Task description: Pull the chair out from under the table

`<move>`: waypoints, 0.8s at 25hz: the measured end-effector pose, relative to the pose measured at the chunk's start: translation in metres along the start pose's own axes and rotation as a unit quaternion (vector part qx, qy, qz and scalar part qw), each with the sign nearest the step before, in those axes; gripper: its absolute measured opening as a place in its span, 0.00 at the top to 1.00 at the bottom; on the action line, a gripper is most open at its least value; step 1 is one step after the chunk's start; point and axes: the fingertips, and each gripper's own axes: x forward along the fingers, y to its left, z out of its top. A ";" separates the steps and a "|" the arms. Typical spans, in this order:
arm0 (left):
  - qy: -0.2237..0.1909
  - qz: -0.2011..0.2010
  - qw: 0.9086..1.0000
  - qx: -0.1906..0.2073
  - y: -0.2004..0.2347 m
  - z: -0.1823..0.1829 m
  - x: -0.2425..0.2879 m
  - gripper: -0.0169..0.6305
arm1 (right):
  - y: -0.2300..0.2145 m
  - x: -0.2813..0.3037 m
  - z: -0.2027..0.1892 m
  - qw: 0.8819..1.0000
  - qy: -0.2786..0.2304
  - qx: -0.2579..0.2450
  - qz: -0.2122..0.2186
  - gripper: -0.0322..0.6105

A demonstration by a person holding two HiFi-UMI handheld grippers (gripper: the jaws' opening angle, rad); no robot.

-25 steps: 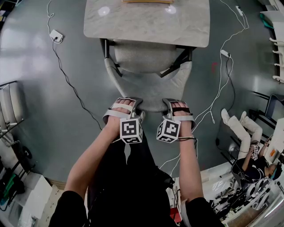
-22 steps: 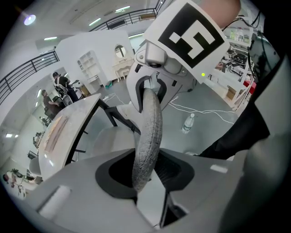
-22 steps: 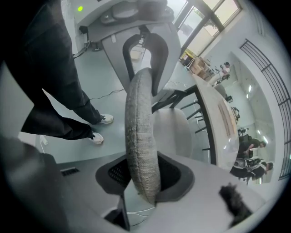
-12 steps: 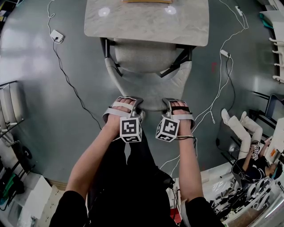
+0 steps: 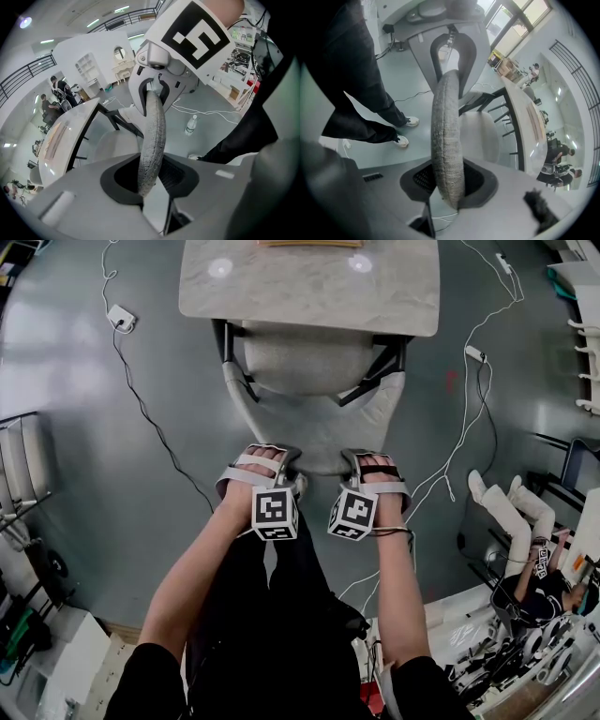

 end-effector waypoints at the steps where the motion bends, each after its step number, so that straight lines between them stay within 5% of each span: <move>1: 0.000 0.002 1.000 0.001 0.000 0.000 -0.001 0.82 | 0.001 -0.001 0.000 1.000 0.000 0.000 -0.001 0.78; 20: 0.006 -0.022 1.000 -0.001 -0.024 0.000 -0.005 0.83 | 0.020 -0.006 0.003 1.000 0.001 0.006 0.007 0.79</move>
